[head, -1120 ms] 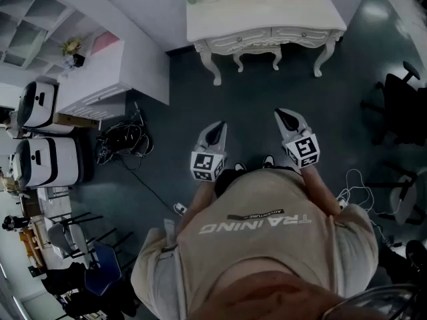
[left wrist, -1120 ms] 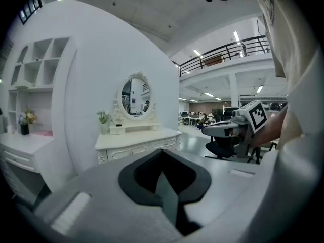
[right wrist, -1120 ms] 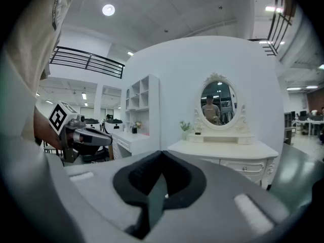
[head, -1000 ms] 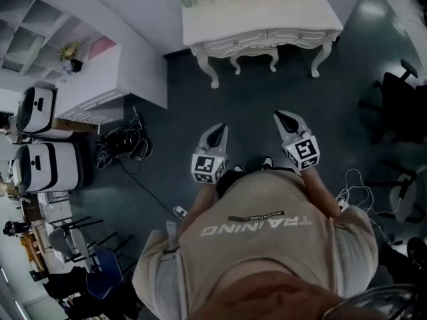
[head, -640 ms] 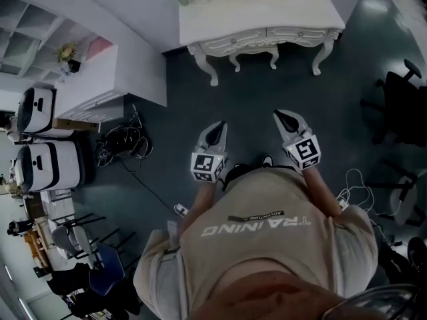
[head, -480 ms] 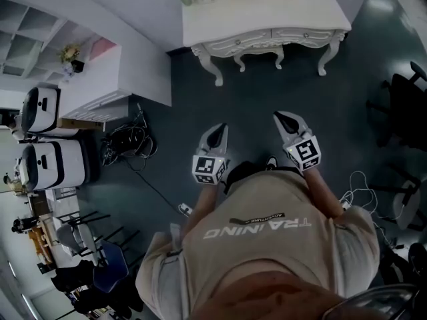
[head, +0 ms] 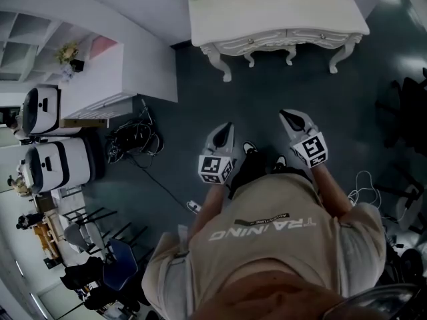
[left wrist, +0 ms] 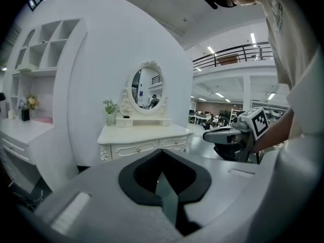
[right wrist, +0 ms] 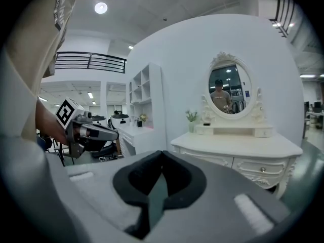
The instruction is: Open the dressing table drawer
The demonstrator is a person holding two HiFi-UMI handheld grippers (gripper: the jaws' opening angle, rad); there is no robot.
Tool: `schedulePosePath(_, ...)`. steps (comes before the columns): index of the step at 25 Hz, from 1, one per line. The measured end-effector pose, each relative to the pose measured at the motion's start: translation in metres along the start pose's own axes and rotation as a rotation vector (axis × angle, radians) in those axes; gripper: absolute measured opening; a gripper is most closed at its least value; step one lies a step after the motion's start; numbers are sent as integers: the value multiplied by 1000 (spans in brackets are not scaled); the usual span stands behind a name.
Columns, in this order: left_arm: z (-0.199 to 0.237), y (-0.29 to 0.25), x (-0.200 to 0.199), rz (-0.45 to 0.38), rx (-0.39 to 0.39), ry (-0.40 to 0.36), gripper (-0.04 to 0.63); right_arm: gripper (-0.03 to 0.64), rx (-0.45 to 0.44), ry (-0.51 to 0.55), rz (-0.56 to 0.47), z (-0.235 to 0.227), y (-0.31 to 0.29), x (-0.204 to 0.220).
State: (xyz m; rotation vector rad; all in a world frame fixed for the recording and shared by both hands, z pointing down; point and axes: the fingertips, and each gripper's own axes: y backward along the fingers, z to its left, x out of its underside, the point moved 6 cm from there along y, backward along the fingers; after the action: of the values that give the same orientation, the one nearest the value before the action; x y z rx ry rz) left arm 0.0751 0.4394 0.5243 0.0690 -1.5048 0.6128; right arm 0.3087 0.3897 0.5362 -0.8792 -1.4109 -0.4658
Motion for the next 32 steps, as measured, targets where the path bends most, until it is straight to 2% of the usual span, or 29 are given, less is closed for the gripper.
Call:
schedulePosePath(7,84,-23,-43,-57,46,-49,8,3,47,41,-29,-3,-83,-55)
schedulePosePath(12,149,-38,-60,-70,89,-61,8,3,112,23,-42,-2,-138,-81)
schedulePosePath(18,207,-66,-67,-70,132,-52,8,3,182,-3,-7,-2,-176,-83)
schedulePosePath(21,222,-82,-69,-71,156,-45,8,3,211,-9,6,-10,-188,-84)
schedulePosePath(24,231,-99,-69,-56,167,-34,8,3,202,-11,24,-21,-203,-85)
schedulePosePath(28,247,-133,-71,-43,141,-29,8,3,170,-13,31,-54,-232,-85)
schedulePosePath(32,262,-161,-89,-42,56,-33,8,3,119,-3,4,-95,-266,-91)
